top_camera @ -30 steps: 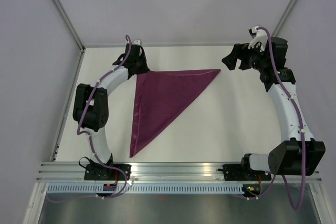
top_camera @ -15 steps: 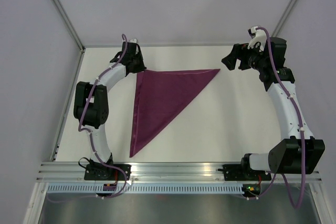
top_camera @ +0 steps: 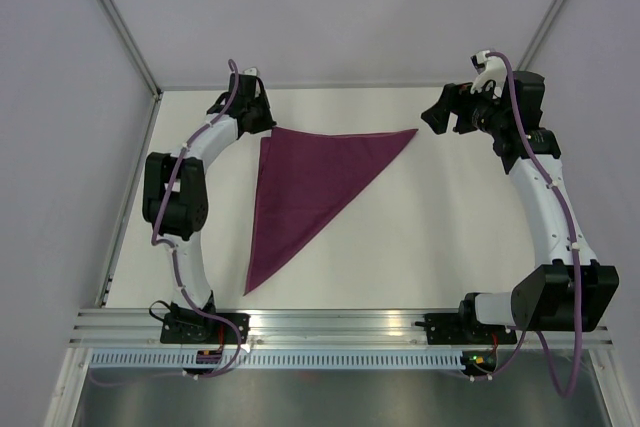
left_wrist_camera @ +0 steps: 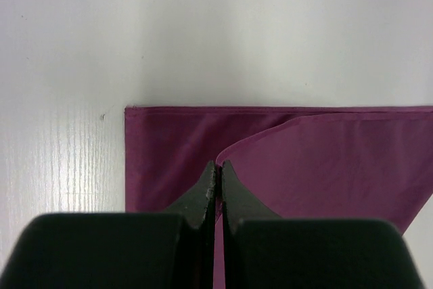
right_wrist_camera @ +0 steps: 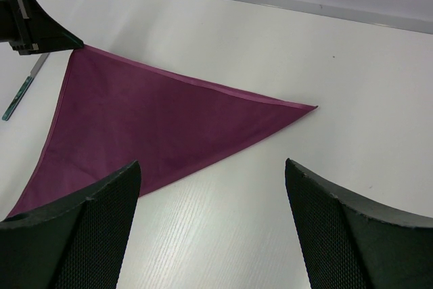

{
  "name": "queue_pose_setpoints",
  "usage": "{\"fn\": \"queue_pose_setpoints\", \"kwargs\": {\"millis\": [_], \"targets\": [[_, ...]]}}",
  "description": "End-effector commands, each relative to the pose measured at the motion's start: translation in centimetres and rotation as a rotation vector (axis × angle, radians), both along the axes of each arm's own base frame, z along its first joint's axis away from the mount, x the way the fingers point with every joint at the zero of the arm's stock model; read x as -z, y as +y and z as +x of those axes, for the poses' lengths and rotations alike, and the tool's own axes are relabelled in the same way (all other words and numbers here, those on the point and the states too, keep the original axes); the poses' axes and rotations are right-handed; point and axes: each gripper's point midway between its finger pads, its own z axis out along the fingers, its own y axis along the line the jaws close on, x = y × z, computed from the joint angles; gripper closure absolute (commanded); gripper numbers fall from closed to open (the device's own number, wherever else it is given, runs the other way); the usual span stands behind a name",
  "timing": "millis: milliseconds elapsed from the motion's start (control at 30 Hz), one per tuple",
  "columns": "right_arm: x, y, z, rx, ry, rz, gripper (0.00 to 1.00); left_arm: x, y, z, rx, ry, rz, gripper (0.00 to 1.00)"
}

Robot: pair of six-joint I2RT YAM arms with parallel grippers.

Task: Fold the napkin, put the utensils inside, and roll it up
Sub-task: Fold the napkin

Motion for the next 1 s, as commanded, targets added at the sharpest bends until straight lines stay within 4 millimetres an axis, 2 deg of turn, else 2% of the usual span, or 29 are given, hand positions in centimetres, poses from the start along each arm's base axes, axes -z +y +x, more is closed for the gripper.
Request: {"fn": "queue_pose_setpoints", "kwargs": {"millis": [0,967], "targets": [[0.5,0.1,0.0,0.001,0.02,-0.007,0.09,-0.7,0.3,0.6,0.013,-0.007,-0.004,0.98],[1.7,0.6,0.2,-0.016,0.053,-0.012,0.09,2.3,1.5,0.7,-0.013,0.049,0.023,0.98]]}}
